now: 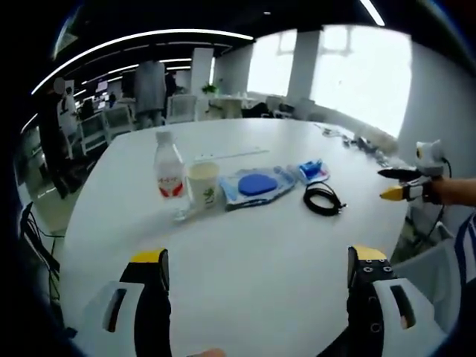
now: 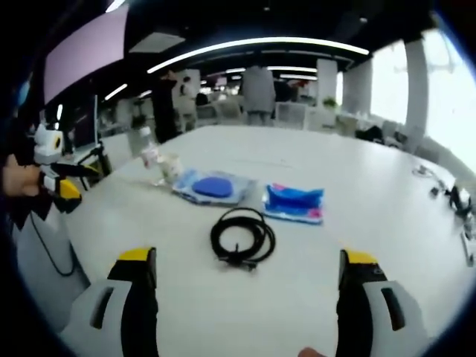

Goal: Arrange the tabletop items into an orderly group along one side of the table until the central work area is clear of visible clutter.

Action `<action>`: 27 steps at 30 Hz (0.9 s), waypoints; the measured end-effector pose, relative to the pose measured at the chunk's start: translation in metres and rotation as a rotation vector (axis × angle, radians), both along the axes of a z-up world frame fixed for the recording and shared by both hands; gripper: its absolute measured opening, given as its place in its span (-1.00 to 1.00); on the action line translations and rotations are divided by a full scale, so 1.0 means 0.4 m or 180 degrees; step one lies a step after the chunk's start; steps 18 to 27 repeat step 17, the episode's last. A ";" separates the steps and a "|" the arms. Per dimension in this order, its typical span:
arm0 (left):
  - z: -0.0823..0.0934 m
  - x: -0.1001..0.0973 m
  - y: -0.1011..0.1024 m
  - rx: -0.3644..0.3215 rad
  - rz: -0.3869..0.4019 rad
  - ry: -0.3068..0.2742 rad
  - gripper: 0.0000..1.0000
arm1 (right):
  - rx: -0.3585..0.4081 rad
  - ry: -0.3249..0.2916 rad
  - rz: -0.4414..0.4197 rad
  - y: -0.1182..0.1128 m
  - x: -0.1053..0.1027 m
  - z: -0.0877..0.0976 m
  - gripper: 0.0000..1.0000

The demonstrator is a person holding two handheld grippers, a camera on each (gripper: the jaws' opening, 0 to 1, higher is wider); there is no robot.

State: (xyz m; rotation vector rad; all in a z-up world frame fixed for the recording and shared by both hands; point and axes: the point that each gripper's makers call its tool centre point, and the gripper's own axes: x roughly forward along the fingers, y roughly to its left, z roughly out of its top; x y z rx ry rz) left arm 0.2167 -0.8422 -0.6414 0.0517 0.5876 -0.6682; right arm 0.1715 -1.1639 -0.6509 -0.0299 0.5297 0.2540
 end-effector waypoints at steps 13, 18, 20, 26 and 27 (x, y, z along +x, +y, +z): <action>-0.001 -0.004 0.008 -0.0021 0.0009 0.0022 0.99 | -0.0050 0.0022 -0.0038 -0.017 -0.017 0.005 1.00; -0.003 -0.003 0.008 -0.0020 0.0012 0.0028 0.99 | -0.0065 0.0030 -0.0021 -0.019 -0.014 0.005 1.00; -0.003 -0.003 0.008 -0.0020 0.0012 0.0028 0.99 | -0.0065 0.0030 -0.0021 -0.019 -0.014 0.005 1.00; -0.003 -0.003 0.008 -0.0020 0.0012 0.0028 0.99 | -0.0065 0.0030 -0.0021 -0.019 -0.014 0.005 1.00; -0.003 -0.003 0.008 -0.0020 0.0012 0.0028 0.99 | -0.0065 0.0030 -0.0021 -0.019 -0.014 0.005 1.00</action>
